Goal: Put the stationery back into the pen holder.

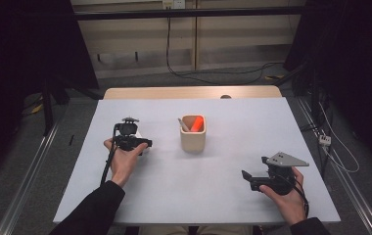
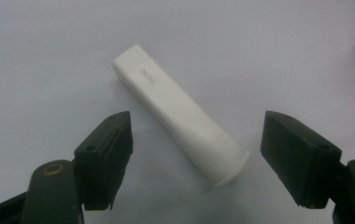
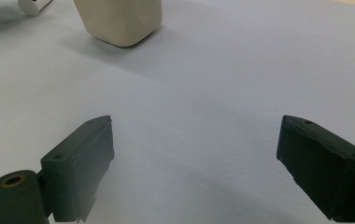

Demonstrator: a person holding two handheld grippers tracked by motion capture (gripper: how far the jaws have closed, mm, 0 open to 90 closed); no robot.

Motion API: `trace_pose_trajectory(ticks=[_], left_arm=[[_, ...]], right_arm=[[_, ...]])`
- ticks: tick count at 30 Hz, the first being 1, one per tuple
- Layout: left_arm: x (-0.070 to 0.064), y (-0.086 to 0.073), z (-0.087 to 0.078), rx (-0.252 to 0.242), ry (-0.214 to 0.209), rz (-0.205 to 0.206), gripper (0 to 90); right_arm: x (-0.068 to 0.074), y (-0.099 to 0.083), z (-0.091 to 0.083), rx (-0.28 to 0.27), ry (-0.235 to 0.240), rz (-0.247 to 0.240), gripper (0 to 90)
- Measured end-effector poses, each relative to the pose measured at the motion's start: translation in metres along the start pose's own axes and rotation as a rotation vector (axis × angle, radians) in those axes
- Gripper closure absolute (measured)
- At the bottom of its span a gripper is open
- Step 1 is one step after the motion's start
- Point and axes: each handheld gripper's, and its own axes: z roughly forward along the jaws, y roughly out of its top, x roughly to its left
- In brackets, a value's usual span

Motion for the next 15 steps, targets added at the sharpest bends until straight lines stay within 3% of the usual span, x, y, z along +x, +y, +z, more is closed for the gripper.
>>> trace_pose_trajectory(ticks=[7,15], left_arm=[[0.0018,-0.0001,0.0067,0.022,0.001,-0.017,28.2],[-0.0005,-0.0002,0.0095,0.042,-0.017,-0.016,38.2]], right_arm=[[0.0010,-0.0001,0.0013,0.007,0.009,-0.008,11.0],[0.0010,-0.0001,0.0021,0.012,0.014,-0.011,11.1]])
